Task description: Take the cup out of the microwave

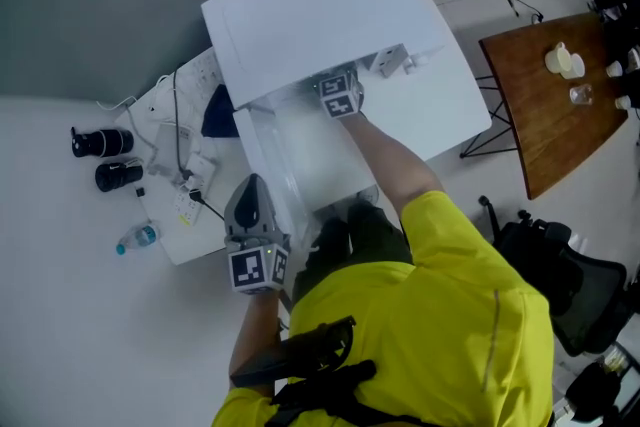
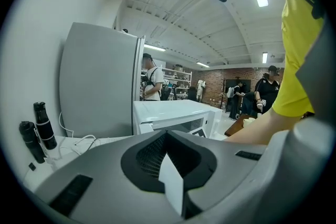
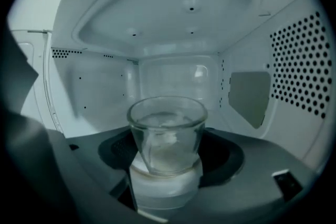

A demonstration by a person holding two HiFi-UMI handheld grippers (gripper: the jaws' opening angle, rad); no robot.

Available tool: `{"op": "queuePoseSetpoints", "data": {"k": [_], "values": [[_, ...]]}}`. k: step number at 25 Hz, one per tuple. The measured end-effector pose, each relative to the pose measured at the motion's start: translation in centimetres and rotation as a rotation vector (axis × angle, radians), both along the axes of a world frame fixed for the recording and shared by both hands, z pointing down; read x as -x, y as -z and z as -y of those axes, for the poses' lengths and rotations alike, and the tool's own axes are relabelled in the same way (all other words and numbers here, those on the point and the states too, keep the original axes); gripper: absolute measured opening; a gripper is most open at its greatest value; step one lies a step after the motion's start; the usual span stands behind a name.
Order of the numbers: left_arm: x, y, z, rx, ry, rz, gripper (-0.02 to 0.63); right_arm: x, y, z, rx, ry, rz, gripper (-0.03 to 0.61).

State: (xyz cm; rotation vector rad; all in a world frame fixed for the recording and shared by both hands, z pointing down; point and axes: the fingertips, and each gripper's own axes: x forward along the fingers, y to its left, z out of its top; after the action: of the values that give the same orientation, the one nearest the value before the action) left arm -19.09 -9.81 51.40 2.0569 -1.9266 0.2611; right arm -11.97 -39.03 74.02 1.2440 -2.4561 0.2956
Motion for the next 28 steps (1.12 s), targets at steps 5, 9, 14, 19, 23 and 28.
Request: {"op": "queuePoseSetpoints", "data": {"k": [5,9,14,19,23,28], "values": [[0.3,-0.1,0.0,-0.005,0.007,-0.008,0.000,0.0,1.0,-1.3,-0.018,0.030,-0.016,0.342],[0.3,0.2,0.5,-0.020,0.001,-0.014,0.000,-0.2,2.8,-4.9,-0.041,0.072,0.014,0.342],[-0.7,0.3,0.9,-0.032,-0.022,-0.025,0.000,-3.5,2.5,-11.2,-0.003,0.073,0.037,0.342],[-2.2,0.2,0.9,-0.018,-0.069,-0.016,0.000,-9.0,-1.8,-15.4,0.087,0.013,-0.007,0.342],[-4.0,-0.2,0.9,-0.005,-0.115,-0.016,0.000,-13.7,-4.3,-15.2,0.121,-0.049,-0.033,0.342],[-5.9,0.2,0.9,-0.011,-0.174,0.033,0.000,-15.8,-5.9,-13.9,0.136,-0.098,-0.048,0.342]]}}
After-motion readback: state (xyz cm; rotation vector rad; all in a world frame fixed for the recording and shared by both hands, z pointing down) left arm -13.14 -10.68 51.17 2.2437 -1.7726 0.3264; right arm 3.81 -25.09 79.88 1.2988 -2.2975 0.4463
